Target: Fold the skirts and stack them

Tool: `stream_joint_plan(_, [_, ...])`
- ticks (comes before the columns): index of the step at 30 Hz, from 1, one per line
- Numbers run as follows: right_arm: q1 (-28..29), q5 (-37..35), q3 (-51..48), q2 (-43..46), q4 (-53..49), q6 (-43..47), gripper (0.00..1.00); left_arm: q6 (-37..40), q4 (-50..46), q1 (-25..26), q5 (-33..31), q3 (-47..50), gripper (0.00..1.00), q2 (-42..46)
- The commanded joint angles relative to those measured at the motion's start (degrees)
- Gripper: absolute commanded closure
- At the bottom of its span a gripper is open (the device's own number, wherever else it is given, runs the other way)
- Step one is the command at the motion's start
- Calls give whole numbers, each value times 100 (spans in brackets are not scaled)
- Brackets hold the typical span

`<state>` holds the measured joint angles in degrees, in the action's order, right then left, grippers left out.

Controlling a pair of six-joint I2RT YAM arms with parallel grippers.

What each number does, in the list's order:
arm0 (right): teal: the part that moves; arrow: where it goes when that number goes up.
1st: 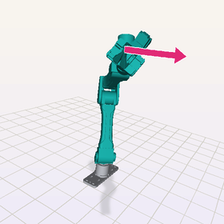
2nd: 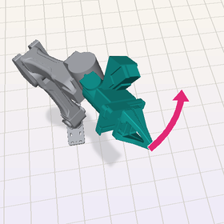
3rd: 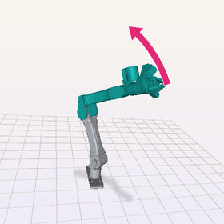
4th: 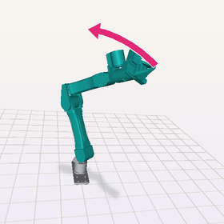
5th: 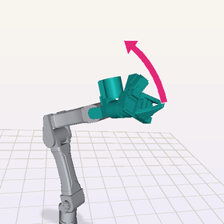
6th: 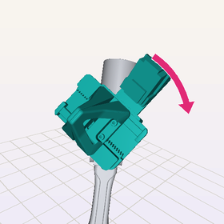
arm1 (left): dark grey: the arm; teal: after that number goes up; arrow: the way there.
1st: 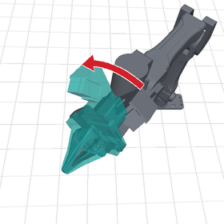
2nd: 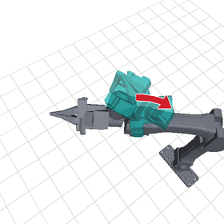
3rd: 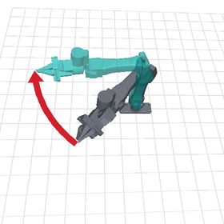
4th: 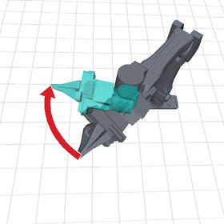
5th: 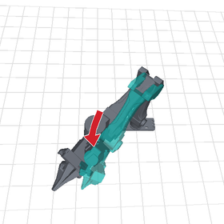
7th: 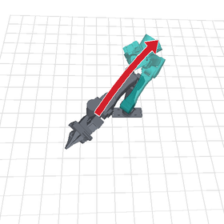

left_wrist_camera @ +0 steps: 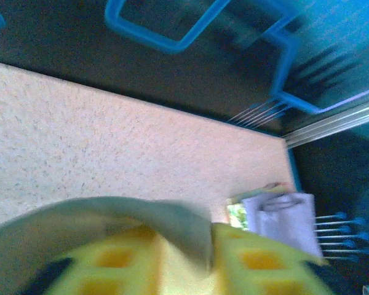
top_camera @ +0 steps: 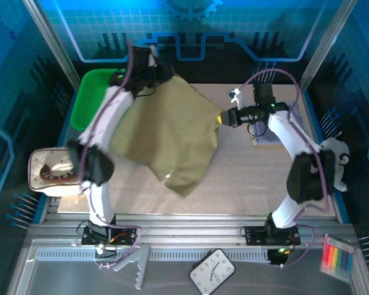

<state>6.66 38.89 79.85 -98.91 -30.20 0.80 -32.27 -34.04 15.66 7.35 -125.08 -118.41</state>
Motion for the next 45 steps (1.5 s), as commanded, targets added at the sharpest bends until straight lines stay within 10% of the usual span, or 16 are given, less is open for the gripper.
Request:
stream_joint_plan(1, [-188,-1464,-130,-293,242,-1393,48,-232,-555,95,1,-1832,37,-1520])
stream_joint_plan(3, [-86,-2052,-250,-160,396,-1747,0,-436,-1048,117,231,-3103,9,-2265])
stream_joint_plan(6, [138,-3030,-581,229,585,-2174,0,-373,-1168,237,-1,-2823,1,-2076])
stream_joint_plan(12, [543,-3744,-978,629,970,-2327,0,-685,-181,229,-542,684,1,-362])
stream_joint_plan(21, [714,-2073,-193,-741,1720,-2869,0,-1541,239,-300,-600,2576,1,-36])
stream_joint_plan(32, [805,-1861,1384,-2530,471,-3774,0,-2081,398,-474,-927,2888,1,-622])
stream_joint_plan(45, [956,-2284,-1748,-520,1053,-4550,0,-1918,510,580,-92,2151,1,-1725])
